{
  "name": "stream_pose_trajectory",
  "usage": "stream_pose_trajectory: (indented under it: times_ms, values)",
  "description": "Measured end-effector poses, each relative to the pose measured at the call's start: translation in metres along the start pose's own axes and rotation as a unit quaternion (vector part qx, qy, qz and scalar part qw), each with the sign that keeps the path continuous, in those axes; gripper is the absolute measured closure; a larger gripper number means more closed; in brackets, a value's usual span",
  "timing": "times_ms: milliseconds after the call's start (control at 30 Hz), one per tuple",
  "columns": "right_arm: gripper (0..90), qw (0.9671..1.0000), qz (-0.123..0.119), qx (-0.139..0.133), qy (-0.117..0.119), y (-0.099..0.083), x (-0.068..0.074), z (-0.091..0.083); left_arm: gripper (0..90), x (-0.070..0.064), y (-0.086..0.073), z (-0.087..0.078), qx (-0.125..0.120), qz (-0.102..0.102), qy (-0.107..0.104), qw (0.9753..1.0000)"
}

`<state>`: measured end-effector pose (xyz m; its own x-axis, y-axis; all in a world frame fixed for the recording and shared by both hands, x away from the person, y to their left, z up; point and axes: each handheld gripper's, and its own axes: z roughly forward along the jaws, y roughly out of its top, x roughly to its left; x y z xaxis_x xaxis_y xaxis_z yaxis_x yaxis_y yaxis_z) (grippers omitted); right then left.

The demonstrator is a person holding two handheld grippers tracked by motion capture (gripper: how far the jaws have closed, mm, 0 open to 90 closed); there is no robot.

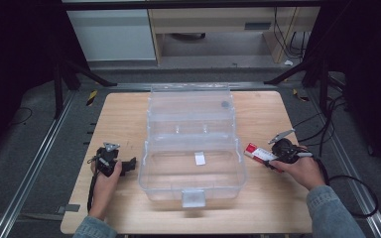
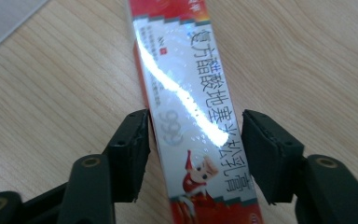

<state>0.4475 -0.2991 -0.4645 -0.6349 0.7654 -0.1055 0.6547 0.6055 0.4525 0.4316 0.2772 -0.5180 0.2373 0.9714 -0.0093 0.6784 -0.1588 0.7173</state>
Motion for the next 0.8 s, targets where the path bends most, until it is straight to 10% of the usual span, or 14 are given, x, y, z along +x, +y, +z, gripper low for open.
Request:
stream_pose_trajectory:
  times_ms: [267,800]
  values:
    - [40.7,0.9991,0.041,-0.003,-0.002,-0.007,0.001,-0.007,0.0,0.0,0.0,0.0,0.0,0.001,-0.001,1.0]
    - [41.1,0.9986,0.05,0.019,0.004,-0.012,-0.005,-0.014,0.0,0.0,0.0,0.0,0.0,0.0,-0.001,1.0]
